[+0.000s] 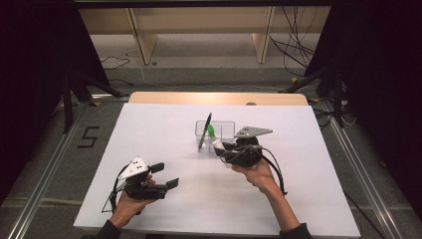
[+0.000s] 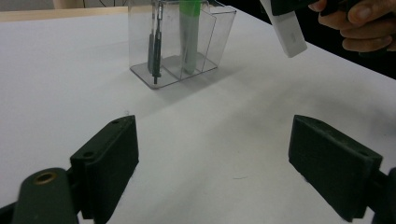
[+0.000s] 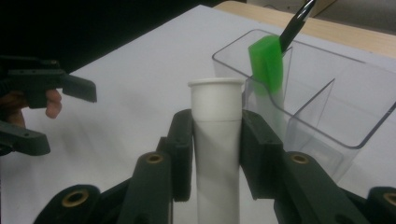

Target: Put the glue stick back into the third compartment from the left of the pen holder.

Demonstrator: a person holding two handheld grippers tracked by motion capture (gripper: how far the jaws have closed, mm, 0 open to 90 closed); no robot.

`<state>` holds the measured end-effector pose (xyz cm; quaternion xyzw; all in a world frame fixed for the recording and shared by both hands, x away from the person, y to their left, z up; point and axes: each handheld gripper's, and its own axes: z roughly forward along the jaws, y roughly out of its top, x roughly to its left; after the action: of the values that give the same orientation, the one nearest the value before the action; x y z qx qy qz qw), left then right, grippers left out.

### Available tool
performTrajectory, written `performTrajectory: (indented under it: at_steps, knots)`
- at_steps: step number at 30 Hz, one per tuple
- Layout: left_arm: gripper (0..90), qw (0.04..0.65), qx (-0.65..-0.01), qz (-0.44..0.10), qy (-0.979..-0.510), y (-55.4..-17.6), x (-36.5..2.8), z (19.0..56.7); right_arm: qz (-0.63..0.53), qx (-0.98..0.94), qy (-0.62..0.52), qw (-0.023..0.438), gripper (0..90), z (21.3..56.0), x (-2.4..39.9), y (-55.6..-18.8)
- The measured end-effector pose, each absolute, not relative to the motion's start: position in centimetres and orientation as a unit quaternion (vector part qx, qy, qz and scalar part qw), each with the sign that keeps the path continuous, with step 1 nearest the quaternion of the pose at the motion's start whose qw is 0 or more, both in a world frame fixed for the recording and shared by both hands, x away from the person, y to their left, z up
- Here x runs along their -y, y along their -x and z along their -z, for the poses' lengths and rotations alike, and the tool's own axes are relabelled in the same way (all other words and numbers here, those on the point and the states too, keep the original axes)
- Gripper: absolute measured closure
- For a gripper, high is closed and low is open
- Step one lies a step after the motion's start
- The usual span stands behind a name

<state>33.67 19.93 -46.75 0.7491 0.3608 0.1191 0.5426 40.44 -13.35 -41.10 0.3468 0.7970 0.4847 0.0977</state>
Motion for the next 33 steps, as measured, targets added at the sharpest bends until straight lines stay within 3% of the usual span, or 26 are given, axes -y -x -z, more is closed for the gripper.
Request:
performTrajectory:
  at_steps: [33]
  knots:
    - [15.5,0.545,-0.366,-0.12,-0.745,-33.7,-20.1,46.7,-0.514,-0.737,-0.413,0.147,67.6,37.8,14.2,-45.7]
